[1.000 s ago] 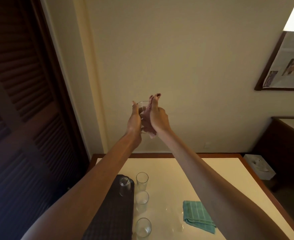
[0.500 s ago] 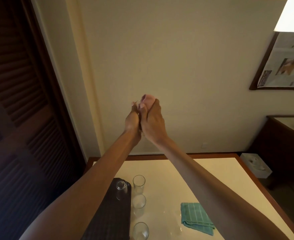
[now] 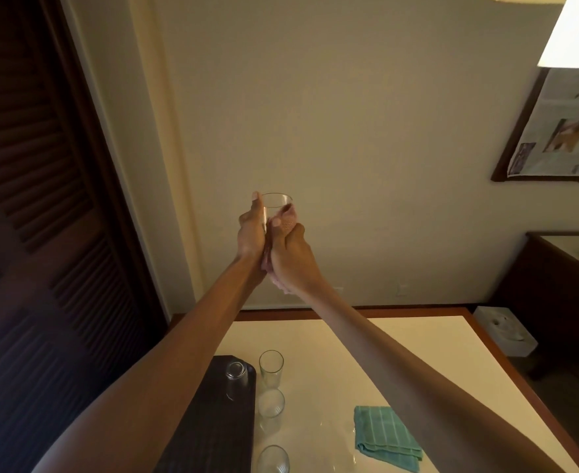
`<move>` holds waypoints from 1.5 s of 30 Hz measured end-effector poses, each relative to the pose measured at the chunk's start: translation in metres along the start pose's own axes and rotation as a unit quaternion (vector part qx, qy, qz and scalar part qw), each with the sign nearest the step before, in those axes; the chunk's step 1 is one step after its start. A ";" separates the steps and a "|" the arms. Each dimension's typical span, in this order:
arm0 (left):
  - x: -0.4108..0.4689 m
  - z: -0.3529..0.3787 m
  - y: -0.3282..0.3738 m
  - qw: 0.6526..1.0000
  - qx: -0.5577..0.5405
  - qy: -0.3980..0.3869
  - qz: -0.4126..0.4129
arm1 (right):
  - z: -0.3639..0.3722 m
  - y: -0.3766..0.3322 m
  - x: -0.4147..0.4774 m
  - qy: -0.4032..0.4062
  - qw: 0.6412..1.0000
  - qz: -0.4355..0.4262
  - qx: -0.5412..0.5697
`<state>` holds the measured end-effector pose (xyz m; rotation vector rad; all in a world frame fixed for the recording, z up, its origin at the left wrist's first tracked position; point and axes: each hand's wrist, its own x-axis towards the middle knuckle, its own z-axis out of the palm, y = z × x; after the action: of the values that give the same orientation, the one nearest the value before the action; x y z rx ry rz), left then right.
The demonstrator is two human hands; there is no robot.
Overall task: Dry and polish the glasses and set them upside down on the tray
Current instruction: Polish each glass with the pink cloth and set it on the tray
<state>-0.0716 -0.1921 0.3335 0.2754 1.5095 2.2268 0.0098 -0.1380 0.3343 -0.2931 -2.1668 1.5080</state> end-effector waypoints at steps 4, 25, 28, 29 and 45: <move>-0.017 0.006 0.009 1.000 -0.001 -0.005 0.014 | 0.002 -0.001 0.010 0.082 0.981 -0.142 -0.100; -0.017 0.011 0.012 1.000 -0.005 -0.003 0.006 | 0.007 -0.001 0.017 0.104 0.978 -0.123 -0.132; -0.019 0.013 0.011 1.000 0.021 -0.015 0.006 | -0.005 -0.009 0.025 0.125 0.983 -0.103 -0.085; -0.020 0.015 0.011 0.999 0.030 -0.010 0.012 | -0.010 -0.012 0.030 0.116 0.989 -0.072 -0.058; -0.019 0.020 0.012 0.997 0.046 0.060 0.018 | -0.002 0.006 0.021 0.058 0.991 -0.093 -0.082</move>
<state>-0.0494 -0.1881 0.3537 0.2002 1.6858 2.2404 -0.0080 -0.1247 0.3350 -0.2209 -2.1643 1.1848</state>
